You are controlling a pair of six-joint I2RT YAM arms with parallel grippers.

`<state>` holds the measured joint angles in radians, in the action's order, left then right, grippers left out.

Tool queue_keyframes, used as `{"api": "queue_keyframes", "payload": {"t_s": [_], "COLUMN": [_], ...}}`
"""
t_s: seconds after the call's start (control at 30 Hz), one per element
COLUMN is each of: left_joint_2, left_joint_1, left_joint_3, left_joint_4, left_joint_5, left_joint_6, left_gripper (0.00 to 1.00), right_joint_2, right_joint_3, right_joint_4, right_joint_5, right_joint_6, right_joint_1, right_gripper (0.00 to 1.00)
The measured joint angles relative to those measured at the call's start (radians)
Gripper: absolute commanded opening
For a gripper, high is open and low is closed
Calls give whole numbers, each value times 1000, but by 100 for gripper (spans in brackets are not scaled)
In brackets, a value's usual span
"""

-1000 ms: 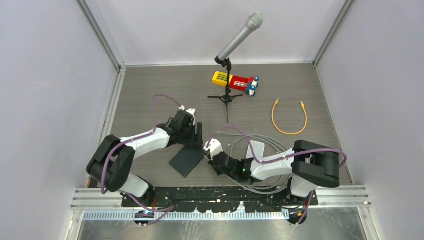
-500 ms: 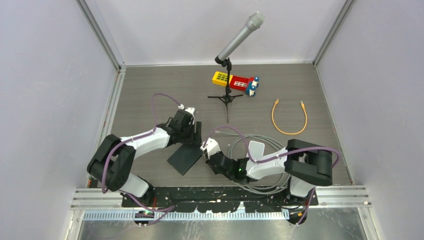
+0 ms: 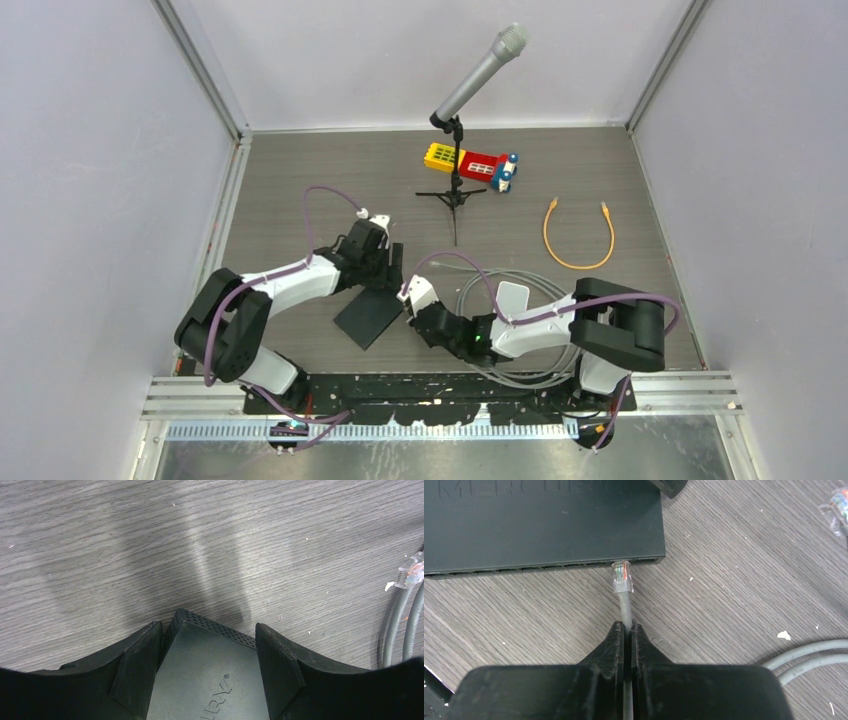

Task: Insert the plug into the switch port
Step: Insert the connector into the switch port.

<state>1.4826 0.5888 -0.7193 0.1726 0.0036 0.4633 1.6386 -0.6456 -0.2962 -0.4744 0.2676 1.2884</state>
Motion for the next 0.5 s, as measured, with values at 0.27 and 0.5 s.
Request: {"api": "queue_keyframes", "payload": {"t_s": [0.27, 0.5], "left_joint_2": [0, 1], "left_joint_1": [0, 0], "left_joint_3": [0, 0], "left_joint_4": [0, -1], "left_joint_5": [0, 0], "left_joint_6": [0, 0], "left_gripper": [69, 69], "right_joint_2": [-18, -12], "right_joint_3": [0, -7], "right_joint_4": [6, 17], "right_joint_5": [1, 0], "right_joint_6": [-2, -2], "right_joint_1": [0, 0], "right_gripper": [0, 0]}}
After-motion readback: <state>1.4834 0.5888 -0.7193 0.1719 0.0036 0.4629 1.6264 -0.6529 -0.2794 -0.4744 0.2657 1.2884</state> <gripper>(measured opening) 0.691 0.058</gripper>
